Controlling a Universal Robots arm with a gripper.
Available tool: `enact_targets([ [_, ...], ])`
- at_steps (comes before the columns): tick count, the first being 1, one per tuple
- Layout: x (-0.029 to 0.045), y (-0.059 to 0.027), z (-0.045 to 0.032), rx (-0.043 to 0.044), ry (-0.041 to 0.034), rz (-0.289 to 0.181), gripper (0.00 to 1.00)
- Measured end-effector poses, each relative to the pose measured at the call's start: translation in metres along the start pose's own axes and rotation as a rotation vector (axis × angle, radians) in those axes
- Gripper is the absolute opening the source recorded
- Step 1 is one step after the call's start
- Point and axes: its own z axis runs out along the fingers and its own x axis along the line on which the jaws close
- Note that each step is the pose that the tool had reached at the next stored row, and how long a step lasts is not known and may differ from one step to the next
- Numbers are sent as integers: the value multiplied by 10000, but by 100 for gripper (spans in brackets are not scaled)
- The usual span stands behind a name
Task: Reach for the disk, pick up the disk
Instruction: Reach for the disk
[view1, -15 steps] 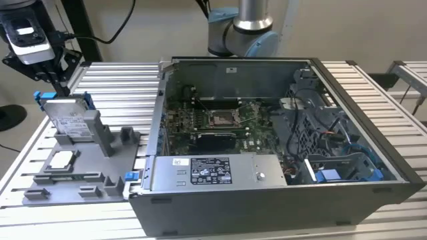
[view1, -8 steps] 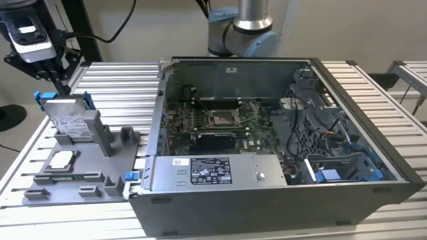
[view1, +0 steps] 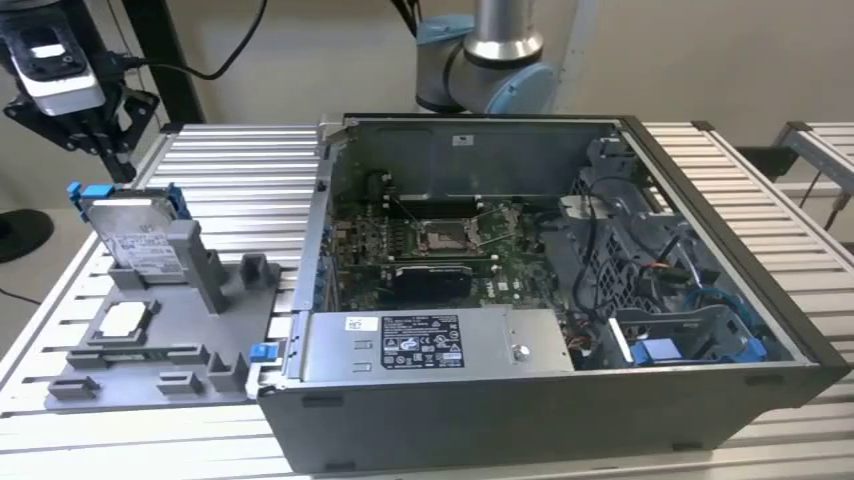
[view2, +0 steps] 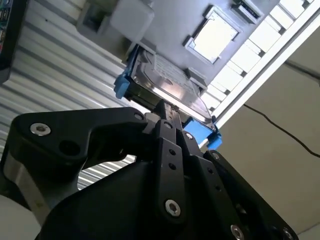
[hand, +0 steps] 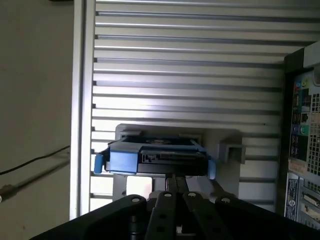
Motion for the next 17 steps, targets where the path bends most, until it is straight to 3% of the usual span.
enact_targets([
  [10,258,37,4,1,-12,0,0],
  [17,383,66,7,1,-14,0,0],
])
